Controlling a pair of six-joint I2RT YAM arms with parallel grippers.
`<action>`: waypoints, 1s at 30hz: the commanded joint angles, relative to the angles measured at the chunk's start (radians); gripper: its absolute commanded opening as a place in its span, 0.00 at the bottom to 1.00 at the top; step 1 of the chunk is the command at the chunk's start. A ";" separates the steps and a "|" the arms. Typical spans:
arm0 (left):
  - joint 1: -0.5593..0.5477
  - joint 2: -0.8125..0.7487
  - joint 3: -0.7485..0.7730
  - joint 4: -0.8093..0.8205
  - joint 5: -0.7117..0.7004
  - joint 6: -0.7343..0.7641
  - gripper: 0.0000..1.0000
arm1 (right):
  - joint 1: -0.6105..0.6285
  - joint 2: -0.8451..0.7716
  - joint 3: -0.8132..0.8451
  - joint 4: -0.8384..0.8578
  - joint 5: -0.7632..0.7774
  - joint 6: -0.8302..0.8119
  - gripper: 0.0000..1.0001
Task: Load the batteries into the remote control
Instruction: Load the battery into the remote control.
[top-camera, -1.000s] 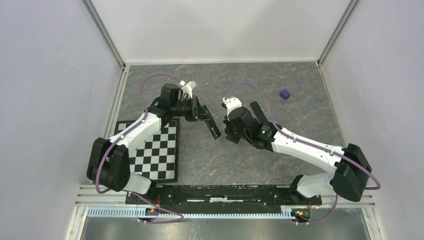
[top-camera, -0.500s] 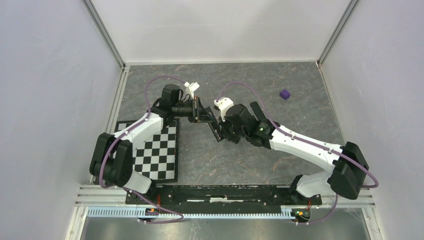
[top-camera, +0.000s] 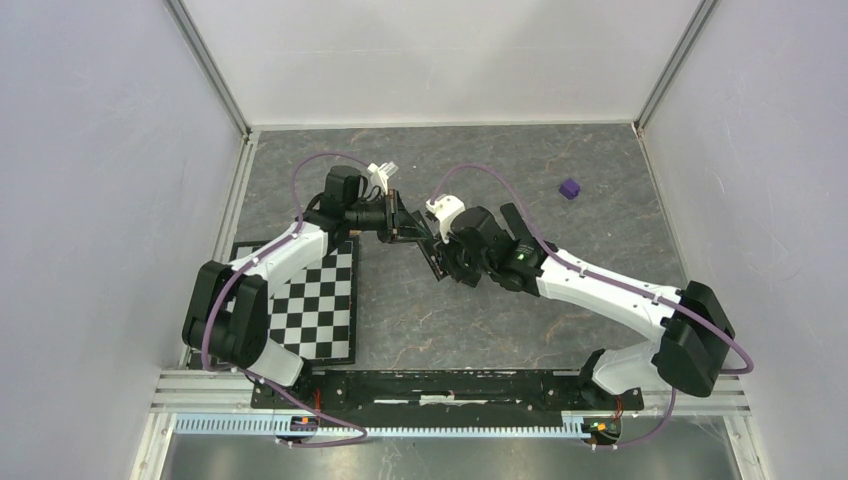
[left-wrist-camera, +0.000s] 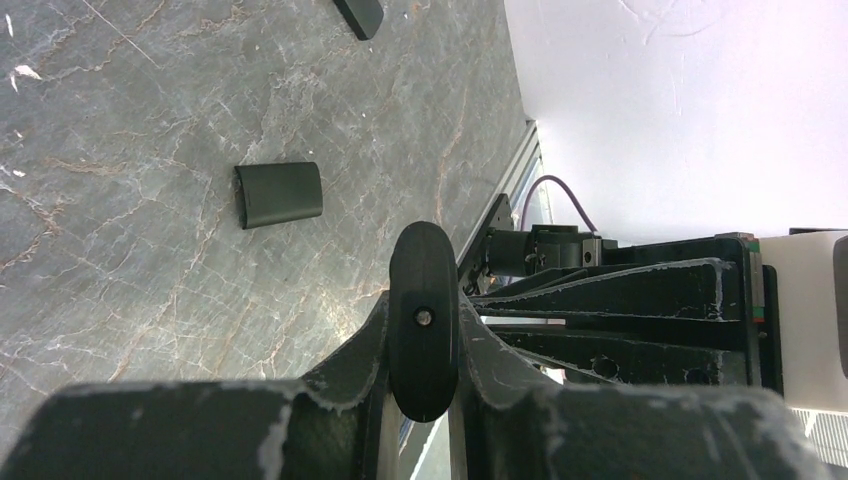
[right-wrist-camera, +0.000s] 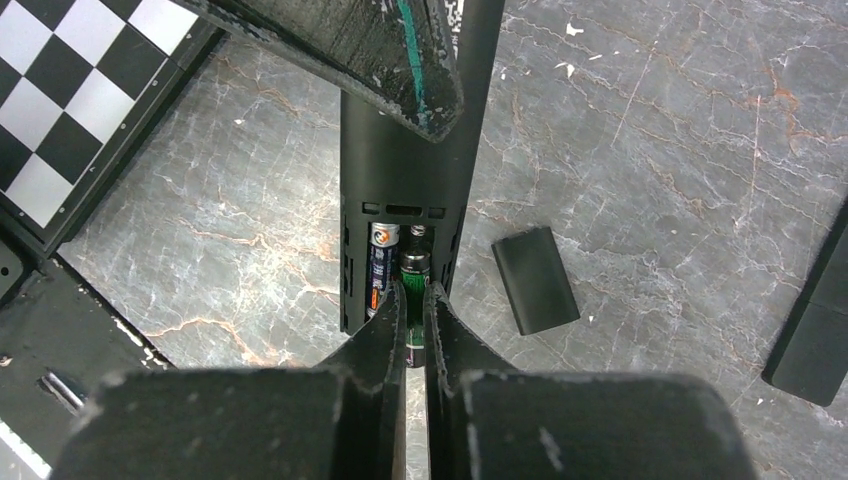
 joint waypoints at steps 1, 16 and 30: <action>-0.004 -0.010 0.044 0.062 0.083 -0.099 0.02 | -0.002 0.028 0.043 0.007 0.001 0.005 0.10; 0.016 0.013 0.053 0.050 0.117 -0.198 0.02 | -0.060 0.018 0.088 -0.008 -0.144 0.068 0.25; 0.023 0.015 0.055 0.050 0.108 -0.200 0.02 | -0.072 0.024 0.110 -0.062 -0.193 0.043 0.34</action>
